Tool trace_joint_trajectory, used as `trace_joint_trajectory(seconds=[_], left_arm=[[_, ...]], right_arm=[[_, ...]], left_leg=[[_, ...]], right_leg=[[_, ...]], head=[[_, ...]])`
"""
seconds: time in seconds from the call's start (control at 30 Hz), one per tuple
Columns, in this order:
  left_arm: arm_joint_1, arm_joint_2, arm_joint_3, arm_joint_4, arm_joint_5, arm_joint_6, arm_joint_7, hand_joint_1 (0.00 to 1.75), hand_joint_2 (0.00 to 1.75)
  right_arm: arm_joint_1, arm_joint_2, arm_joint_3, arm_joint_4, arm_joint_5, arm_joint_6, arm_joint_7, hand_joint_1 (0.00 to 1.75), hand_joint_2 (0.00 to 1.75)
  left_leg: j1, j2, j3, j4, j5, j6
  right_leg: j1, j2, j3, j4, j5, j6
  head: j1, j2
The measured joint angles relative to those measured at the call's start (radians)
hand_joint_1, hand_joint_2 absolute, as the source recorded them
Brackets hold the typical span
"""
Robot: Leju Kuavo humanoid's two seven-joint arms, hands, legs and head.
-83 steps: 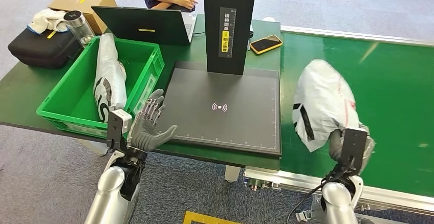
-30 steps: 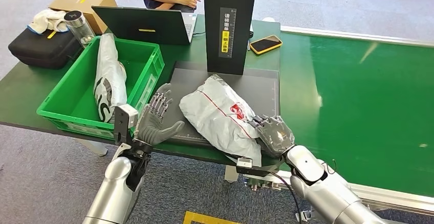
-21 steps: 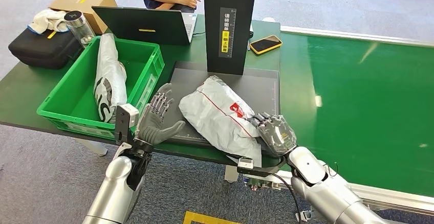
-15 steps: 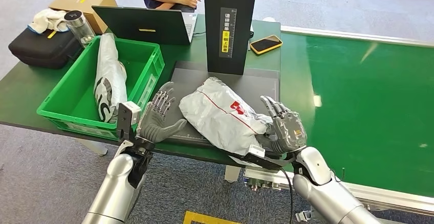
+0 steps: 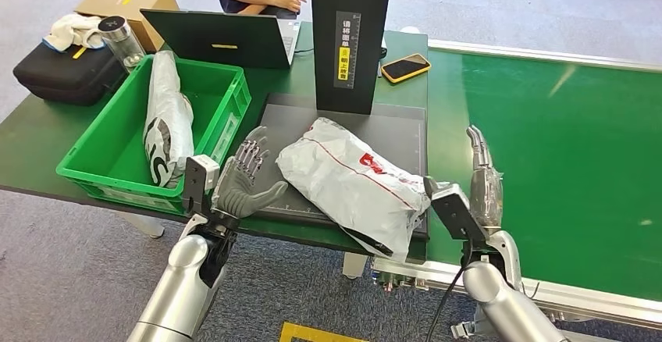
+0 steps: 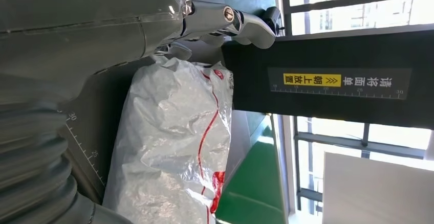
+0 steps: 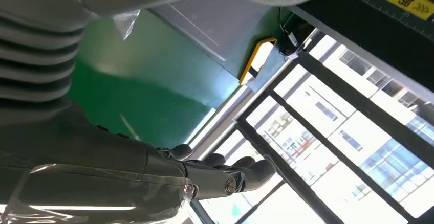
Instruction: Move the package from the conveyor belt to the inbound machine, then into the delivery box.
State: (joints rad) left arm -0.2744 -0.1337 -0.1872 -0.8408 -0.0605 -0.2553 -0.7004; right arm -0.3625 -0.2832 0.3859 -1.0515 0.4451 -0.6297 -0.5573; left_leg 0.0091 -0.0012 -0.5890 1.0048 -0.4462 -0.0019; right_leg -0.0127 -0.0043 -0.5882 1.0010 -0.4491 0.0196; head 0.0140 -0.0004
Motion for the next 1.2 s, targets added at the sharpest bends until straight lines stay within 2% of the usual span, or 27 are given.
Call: trace_joint_trajectory(seconds=[0.1,0.17,0.23,0.37,0.47,0.6,0.9,1.03,1.2], left_arm=[[0.003,0.001,0.000,0.000,0.002,0.003,0.000,0.00,1.75],[0.007,0.002,0.000,0.000,0.001,0.003,0.000,0.00,1.75],[0.015,0.003,0.000,-0.001,-0.008,0.004,-0.001,0.00,1.75],[0.038,0.007,0.000,-0.016,-0.059,0.029,-0.001,0.00,1.75],[0.060,0.008,0.001,-0.040,-0.105,0.055,-0.001,0.00,1.75],[0.076,0.009,0.001,-0.067,-0.128,0.065,0.001,0.00,1.75],[0.085,0.009,0.000,-0.088,-0.156,0.076,0.002,0.00,1.75],[0.095,0.010,-0.040,-0.125,-0.340,0.181,0.007,0.00,1.75],[0.076,0.004,-0.185,-0.154,-0.637,0.326,0.041,0.00,1.75]], right_arm=[[0.017,0.010,-0.041,-0.019,-0.034,0.064,-0.003,0.00,0.00],[0.024,0.019,-0.060,-0.022,-0.070,0.140,-0.006,0.00,0.00],[0.035,0.031,-0.080,-0.025,-0.146,0.265,-0.006,0.00,0.00],[0.088,0.057,-0.139,-0.052,-0.359,0.578,0.038,0.00,0.00],[0.146,0.078,-0.193,-0.081,-0.412,0.698,0.066,0.00,0.00],[0.193,0.096,-0.245,-0.108,-0.409,0.723,0.072,0.00,0.00],[0.220,0.116,-0.290,-0.133,-0.404,0.736,0.076,0.00,0.00],[0.253,0.131,-0.326,-0.157,-0.428,0.747,0.088,0.00,0.00],[0.293,0.166,-0.399,-0.193,-0.440,0.774,0.106,0.00,0.00]], left_leg=[[0.000,0.000,0.000,0.000,0.000,0.000],[0.000,0.000,0.000,0.000,0.000,0.000],[0.000,0.000,0.000,0.000,0.000,0.000],[0.000,0.000,0.000,0.000,0.000,0.000],[0.000,0.000,0.000,0.000,0.000,0.000],[0.000,0.000,0.000,0.000,-0.001,0.000],[0.000,0.000,0.000,0.000,0.000,0.000],[0.000,0.000,0.000,0.000,-0.001,0.000],[0.000,0.000,0.000,0.000,-0.001,0.001]], right_leg=[[0.000,0.000,0.000,0.000,0.000,0.000],[0.000,0.000,0.000,0.000,0.000,0.000],[0.000,0.000,0.000,0.000,0.000,0.000],[0.000,0.000,0.000,0.000,-0.001,0.000],[0.000,0.000,0.000,0.000,-0.001,0.000],[0.000,0.000,0.000,0.000,-0.001,0.000],[0.000,0.000,0.000,0.000,-0.001,0.000],[0.000,-0.001,0.000,0.000,-0.001,0.000],[0.000,-0.001,0.000,0.000,-0.001,0.000]], head=[[0.000,0.000],[0.000,0.000],[0.000,0.000],[0.000,0.000],[0.000,0.000],[0.000,0.000],[0.000,0.000],[0.000,0.000],[0.000,0.000]])
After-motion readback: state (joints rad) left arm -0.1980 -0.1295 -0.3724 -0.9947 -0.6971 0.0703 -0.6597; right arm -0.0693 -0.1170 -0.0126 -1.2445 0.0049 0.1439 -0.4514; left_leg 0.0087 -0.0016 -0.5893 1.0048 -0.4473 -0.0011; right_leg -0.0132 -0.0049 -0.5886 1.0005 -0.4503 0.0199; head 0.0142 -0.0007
